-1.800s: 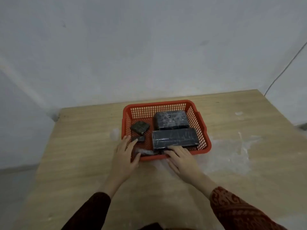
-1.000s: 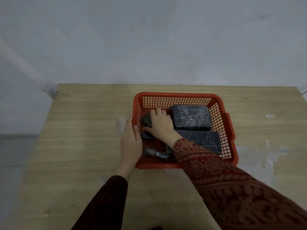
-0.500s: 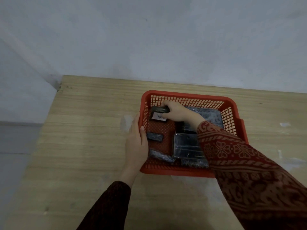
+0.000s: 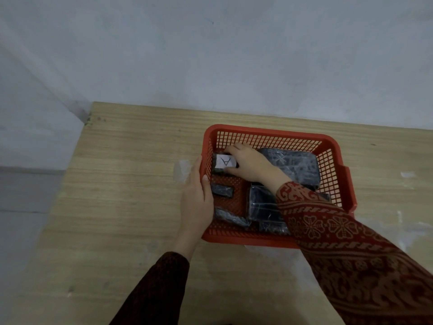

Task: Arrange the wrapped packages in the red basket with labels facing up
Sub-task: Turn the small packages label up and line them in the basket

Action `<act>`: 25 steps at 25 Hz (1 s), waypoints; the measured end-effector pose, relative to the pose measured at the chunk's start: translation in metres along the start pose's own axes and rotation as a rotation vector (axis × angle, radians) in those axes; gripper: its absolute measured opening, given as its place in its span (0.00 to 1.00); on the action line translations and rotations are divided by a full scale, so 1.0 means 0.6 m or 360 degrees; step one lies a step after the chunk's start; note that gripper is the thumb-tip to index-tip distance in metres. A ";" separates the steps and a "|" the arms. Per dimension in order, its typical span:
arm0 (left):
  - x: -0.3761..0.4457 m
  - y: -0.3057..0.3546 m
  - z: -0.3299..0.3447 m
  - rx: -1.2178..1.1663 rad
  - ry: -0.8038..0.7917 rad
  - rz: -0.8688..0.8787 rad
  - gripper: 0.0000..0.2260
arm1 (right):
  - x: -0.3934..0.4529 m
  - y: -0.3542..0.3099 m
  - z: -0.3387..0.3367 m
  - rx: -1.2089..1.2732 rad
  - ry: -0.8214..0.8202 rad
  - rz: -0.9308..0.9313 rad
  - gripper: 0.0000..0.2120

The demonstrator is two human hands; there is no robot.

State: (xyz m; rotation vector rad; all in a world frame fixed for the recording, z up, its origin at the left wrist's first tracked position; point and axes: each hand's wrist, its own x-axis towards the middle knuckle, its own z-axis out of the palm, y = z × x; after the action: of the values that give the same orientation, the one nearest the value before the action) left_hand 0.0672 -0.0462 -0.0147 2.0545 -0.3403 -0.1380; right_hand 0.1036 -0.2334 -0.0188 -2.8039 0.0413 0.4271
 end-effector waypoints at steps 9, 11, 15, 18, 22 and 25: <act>-0.002 -0.001 0.001 -0.0056 -0.0002 -0.0015 0.20 | -0.007 -0.009 -0.023 -0.0143 0.0057 0.0135 0.23; -0.001 -0.001 0.001 -0.0048 0.0009 0.0000 0.20 | -0.006 0.001 -0.038 -0.0278 -0.0115 -0.0181 0.26; -0.002 -0.002 0.000 -0.0026 -0.0004 0.0010 0.20 | -0.007 0.007 -0.038 -0.0450 -0.0235 -0.0240 0.27; -0.002 -0.001 -0.001 -0.0045 0.0000 -0.0007 0.20 | -0.017 -0.003 -0.025 -0.0285 -0.0108 0.0054 0.27; -0.001 -0.006 0.000 -0.0035 0.0000 -0.0018 0.20 | -0.010 -0.042 -0.006 -0.0126 0.0024 0.0315 0.29; -0.002 -0.003 0.000 -0.0042 0.0002 -0.0018 0.20 | -0.003 -0.068 -0.009 0.0025 0.0038 0.0586 0.33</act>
State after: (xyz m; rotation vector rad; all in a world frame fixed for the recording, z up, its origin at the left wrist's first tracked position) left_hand 0.0664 -0.0451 -0.0161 2.0306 -0.3243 -0.1477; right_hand 0.1065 -0.1962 -0.0018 -2.7852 0.5695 0.4720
